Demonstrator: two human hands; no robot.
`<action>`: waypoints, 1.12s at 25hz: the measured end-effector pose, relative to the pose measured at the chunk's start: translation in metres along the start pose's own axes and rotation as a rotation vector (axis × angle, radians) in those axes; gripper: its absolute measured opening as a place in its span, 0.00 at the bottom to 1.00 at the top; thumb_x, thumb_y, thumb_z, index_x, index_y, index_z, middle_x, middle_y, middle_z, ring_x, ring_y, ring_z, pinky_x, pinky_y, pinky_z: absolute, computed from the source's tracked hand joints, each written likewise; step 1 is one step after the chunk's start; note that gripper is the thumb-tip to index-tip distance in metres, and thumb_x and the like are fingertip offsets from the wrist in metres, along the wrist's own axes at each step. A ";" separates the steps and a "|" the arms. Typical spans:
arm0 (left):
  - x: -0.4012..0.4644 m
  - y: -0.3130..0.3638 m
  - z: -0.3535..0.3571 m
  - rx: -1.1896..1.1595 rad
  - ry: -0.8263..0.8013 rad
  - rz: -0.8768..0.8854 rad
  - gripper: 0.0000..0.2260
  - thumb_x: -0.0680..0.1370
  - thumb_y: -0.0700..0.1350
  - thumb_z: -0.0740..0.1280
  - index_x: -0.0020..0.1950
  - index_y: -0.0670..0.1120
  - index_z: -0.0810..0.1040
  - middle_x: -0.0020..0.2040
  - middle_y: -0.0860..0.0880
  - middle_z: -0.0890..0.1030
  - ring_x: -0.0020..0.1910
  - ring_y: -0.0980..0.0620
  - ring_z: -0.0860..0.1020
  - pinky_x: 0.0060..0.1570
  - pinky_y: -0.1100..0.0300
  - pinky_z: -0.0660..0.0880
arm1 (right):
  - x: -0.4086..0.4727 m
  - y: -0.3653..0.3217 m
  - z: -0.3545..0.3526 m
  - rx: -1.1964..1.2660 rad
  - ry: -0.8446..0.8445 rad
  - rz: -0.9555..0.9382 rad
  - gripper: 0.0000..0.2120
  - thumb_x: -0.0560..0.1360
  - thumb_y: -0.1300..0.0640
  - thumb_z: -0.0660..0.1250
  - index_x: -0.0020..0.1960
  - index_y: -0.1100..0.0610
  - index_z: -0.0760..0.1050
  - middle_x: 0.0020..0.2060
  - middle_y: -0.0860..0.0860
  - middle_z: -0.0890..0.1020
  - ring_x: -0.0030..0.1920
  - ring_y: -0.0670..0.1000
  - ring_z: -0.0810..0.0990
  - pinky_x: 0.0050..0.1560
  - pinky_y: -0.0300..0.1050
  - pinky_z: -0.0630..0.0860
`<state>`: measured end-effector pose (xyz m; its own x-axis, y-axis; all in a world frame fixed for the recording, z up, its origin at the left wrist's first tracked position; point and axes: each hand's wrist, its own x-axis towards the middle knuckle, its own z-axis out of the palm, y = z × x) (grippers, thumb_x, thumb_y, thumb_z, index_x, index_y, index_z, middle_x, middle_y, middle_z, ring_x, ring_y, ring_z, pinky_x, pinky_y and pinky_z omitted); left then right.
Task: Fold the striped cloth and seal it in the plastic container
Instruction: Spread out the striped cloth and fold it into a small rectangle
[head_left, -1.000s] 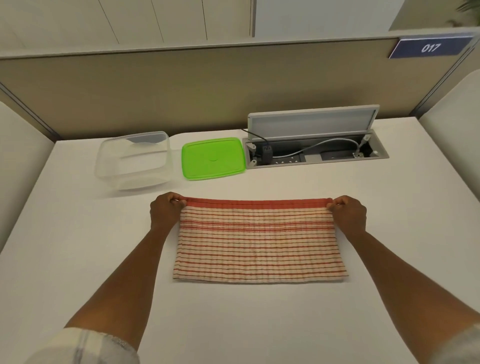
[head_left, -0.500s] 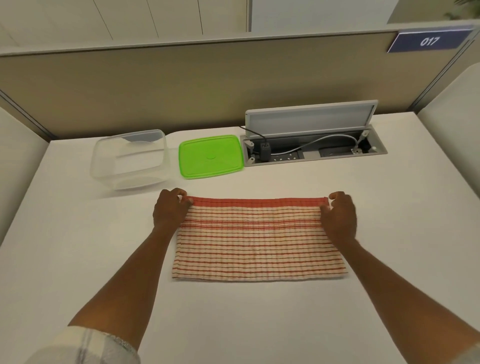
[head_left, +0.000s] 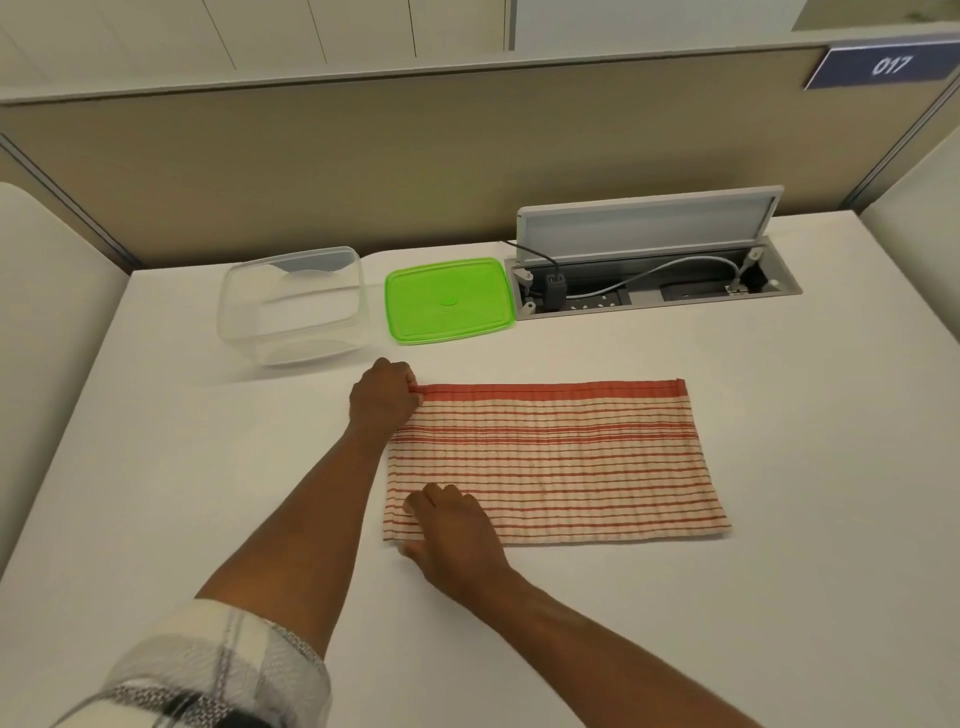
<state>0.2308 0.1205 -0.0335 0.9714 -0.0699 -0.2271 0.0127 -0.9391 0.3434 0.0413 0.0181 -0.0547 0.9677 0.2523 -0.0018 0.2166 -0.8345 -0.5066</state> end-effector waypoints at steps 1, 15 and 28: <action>0.002 -0.001 0.000 0.018 -0.012 0.015 0.08 0.73 0.48 0.71 0.50 0.47 0.79 0.53 0.44 0.78 0.54 0.43 0.78 0.53 0.51 0.75 | 0.002 -0.004 0.006 -0.044 -0.005 -0.014 0.21 0.71 0.46 0.71 0.60 0.53 0.72 0.54 0.52 0.80 0.50 0.54 0.78 0.51 0.52 0.78; 0.011 -0.026 -0.009 -0.466 -0.106 -0.115 0.16 0.72 0.43 0.74 0.59 0.44 0.78 0.58 0.43 0.80 0.55 0.45 0.78 0.55 0.53 0.74 | 0.003 -0.022 0.007 -0.076 0.159 0.056 0.06 0.75 0.55 0.66 0.51 0.55 0.78 0.38 0.50 0.82 0.35 0.50 0.80 0.35 0.43 0.75; -0.016 0.112 -0.033 -0.819 -0.106 -0.106 0.23 0.74 0.37 0.71 0.68 0.45 0.71 0.54 0.39 0.80 0.47 0.43 0.81 0.47 0.49 0.82 | -0.064 0.041 -0.081 0.551 0.522 0.481 0.05 0.78 0.58 0.64 0.50 0.49 0.70 0.37 0.41 0.79 0.34 0.44 0.80 0.29 0.31 0.76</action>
<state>0.2249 0.0275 0.0384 0.9282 -0.0649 -0.3664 0.3115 -0.4030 0.8605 -0.0011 -0.0716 -0.0056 0.9024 -0.4309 0.0032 -0.1904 -0.4054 -0.8941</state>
